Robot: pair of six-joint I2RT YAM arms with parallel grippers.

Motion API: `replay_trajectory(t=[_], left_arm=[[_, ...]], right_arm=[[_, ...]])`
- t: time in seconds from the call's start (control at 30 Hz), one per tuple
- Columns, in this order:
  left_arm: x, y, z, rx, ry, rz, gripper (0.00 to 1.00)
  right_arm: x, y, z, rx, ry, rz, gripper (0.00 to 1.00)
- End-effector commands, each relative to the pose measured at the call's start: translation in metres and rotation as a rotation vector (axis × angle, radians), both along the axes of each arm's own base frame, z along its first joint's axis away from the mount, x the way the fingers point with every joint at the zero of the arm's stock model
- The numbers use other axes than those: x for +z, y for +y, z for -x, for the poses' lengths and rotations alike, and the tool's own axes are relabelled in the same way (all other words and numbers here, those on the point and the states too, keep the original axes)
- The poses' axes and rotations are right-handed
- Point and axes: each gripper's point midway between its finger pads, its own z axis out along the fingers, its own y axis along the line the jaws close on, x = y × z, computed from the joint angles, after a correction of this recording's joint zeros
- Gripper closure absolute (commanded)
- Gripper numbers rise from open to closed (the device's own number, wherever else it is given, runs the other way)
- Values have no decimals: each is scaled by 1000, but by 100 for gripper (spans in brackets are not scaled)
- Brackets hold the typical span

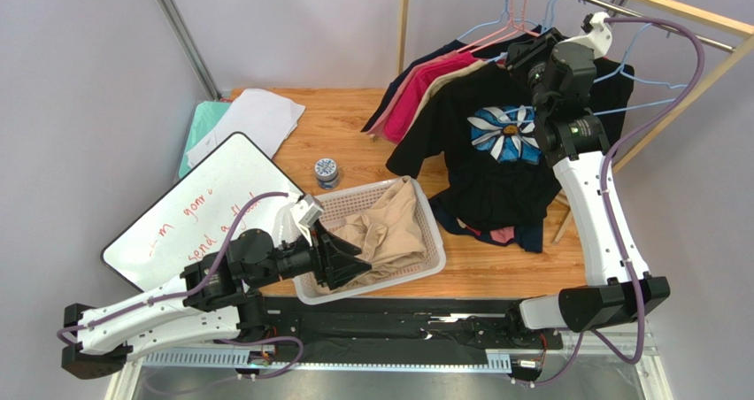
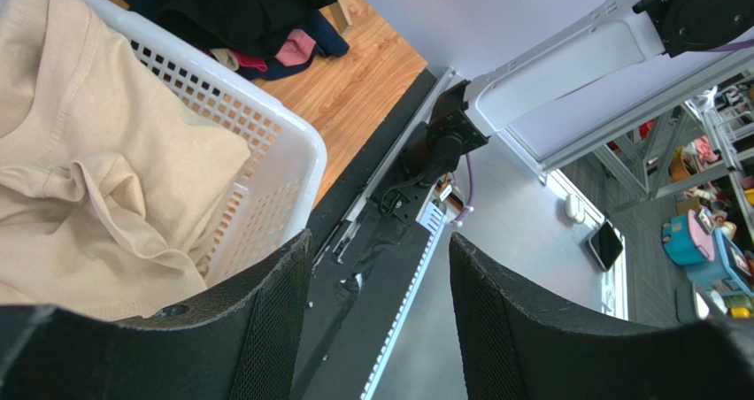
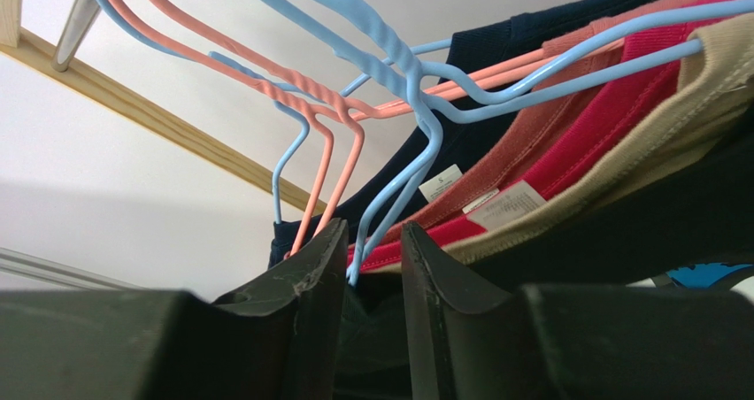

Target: Remove the t-shirt from the hanger

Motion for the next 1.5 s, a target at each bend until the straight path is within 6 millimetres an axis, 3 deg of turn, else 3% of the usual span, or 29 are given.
replay_trajectory(t=[0.0,0.07,0.13,0.2,0.67,1.23,1.33,1.43,1.47], left_arm=[[16,-3,4,-20,-5,50,36],[16,-3,4,-21,-4,52,36],[15,-3,4,-21,-1,50,36],[15,-4,4,-19,-1,48,36],[15,-5,4,-19,2,53,36],[17,-3,3,-16,2,53,36],[18,-2,4,-16,1,51,37],[18,-1,4,-16,1,51,37],[19,-1,4,-16,0,53,37]], right_arm=[[34,-4,10,-11,-91,4,65],[36,-8,14,-27,-96,8,61],[39,-11,15,-36,-105,10,71],[36,-14,11,-37,-99,3,73],[46,-5,-2,32,-116,-24,73],[34,-1,-25,34,-92,-55,73],[35,1,-26,42,-97,-66,76],[38,1,-23,41,-101,-71,88],[40,-1,-21,38,-101,-74,97]])
